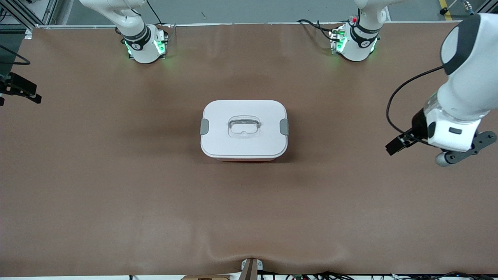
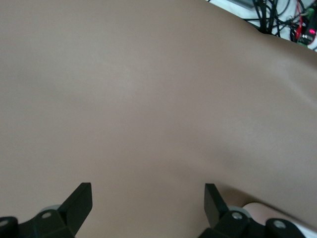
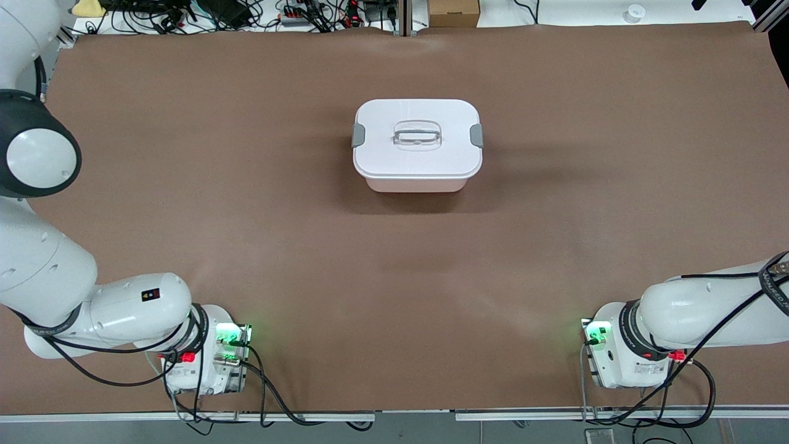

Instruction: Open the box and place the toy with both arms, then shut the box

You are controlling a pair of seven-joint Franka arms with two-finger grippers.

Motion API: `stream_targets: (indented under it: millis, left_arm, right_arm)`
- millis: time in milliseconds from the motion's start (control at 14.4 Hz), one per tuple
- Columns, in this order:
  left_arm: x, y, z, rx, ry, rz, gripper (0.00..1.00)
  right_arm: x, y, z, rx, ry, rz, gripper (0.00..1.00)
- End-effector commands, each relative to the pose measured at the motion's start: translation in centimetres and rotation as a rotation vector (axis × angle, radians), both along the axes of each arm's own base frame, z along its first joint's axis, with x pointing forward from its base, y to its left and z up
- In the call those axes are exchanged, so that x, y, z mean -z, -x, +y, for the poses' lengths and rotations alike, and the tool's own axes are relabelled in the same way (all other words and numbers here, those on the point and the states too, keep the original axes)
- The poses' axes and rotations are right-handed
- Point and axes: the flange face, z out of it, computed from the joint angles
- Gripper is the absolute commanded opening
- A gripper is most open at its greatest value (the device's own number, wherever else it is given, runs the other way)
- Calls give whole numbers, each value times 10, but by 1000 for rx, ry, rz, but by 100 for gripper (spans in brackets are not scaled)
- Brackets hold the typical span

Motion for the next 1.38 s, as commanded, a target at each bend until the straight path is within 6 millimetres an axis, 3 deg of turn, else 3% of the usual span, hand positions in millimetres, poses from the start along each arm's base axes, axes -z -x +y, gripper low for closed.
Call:
stream_targets:
  millis: [0,346,554,692,1315]
  left_arm:
    - [-29,20,6,123,-27,-1,100]
    - [-64,63,25,342,-134,63,100]
    - [-78,86,50,363,-51,49,100]
    - [-86,107,55,408,-35,45,100]
    - [-84,110,53,478,9,47,100]
  right_arm:
    - [-4,0,1,7,12,-5,100]
    - [-4,0,1,7,12,-5,100]
    - [-4,0,1,7,12,-5,100]
    - [-4,0,1,7,12,-5,100]
    - [-4,0,1,7,12,-5,100]
